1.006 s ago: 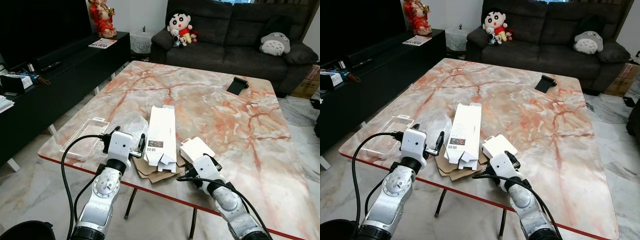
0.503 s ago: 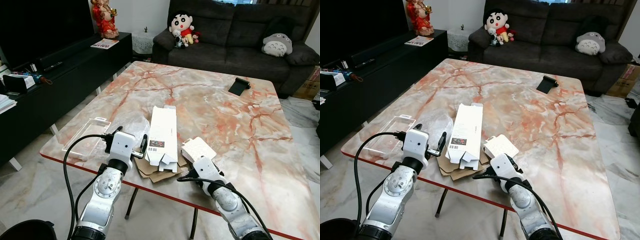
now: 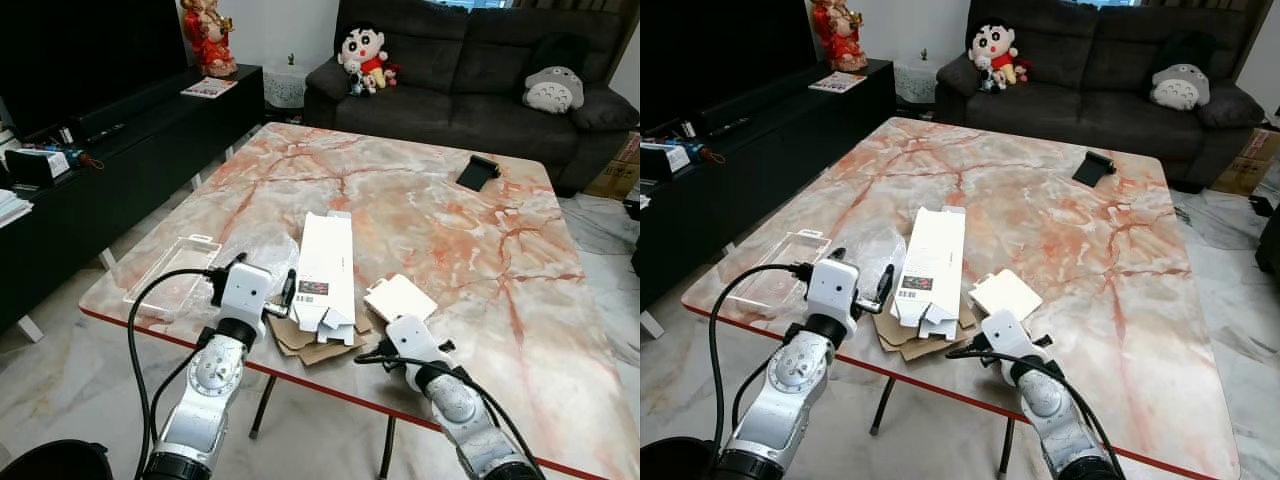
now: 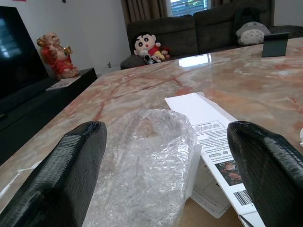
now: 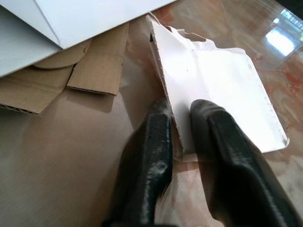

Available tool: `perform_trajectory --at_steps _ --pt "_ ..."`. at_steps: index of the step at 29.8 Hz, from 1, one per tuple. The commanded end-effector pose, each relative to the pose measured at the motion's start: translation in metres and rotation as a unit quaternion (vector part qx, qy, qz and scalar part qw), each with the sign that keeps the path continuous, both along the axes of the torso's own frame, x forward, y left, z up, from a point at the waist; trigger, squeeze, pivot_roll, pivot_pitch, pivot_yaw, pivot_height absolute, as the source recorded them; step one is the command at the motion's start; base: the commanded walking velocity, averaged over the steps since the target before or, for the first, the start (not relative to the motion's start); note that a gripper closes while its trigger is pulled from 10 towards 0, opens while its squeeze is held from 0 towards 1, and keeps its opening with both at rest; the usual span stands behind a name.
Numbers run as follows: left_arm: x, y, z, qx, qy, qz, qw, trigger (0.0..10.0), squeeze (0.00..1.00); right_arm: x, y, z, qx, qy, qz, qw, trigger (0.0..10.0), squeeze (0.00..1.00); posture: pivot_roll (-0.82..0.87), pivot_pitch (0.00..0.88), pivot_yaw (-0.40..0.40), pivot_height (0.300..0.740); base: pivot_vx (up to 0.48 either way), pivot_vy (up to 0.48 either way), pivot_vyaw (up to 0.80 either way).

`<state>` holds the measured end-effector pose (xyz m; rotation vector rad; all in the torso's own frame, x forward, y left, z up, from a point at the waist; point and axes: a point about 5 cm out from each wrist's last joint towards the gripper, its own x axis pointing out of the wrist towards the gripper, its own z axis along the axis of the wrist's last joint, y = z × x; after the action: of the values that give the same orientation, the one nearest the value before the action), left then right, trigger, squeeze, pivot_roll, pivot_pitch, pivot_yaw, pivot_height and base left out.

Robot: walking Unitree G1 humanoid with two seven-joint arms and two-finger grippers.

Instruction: Picking trash to rubbish bin

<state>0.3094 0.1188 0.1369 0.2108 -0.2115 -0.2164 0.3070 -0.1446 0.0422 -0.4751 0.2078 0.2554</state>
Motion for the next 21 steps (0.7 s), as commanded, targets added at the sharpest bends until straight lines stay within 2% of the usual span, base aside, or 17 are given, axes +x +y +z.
perform_trajectory --at_steps 1,14,16,17,18,19,21 --pt "0.002 -0.002 0.007 0.013 -0.008 -0.006 1.000 10.0 0.00 0.003 -0.001 0.004 0.004 -0.008 -0.006 1.000 0.0 0.00 0.16 0.012 -0.033 0.740 0.000 0.000 0.00" --pt "0.002 -0.003 0.006 0.013 -0.008 -0.005 1.000 10.0 0.00 0.006 -0.005 0.010 0.006 -0.021 -0.017 1.000 0.0 0.00 0.16 0.012 -0.033 0.740 0.000 0.000 0.00" --pt "0.003 -0.003 0.006 0.012 -0.008 -0.005 1.000 10.0 0.00 0.010 -0.007 0.018 0.025 -0.043 -0.032 0.998 0.0 0.00 0.16 0.012 -0.033 0.740 0.000 0.000 0.00" --pt "0.003 -0.003 0.006 0.011 -0.008 -0.005 1.000 10.0 0.00 0.013 -0.008 0.026 0.045 -0.064 -0.044 0.996 0.3 0.00 0.16 0.012 -0.033 0.740 0.000 0.000 0.00" --pt "0.003 -0.003 0.006 0.011 -0.008 -0.005 1.000 10.0 0.00 0.013 -0.008 0.026 0.045 -0.064 -0.044 0.996 0.3 0.00 0.16 0.012 -0.033 0.740 0.000 0.000 0.00" --pt "0.003 -0.003 0.006 0.011 -0.009 -0.005 1.000 10.0 0.00 0.014 -0.009 0.032 0.058 -0.078 -0.052 0.994 10.0 0.00 0.16 0.012 -0.033 0.740 0.000 0.000 0.00" --pt "0.003 -0.003 0.006 0.010 -0.008 -0.004 1.000 10.0 0.00 0.020 -0.012 0.045 0.089 -0.104 -0.078 0.987 10.0 0.00 0.16 0.007 -0.032 0.740 0.000 0.000 0.00"
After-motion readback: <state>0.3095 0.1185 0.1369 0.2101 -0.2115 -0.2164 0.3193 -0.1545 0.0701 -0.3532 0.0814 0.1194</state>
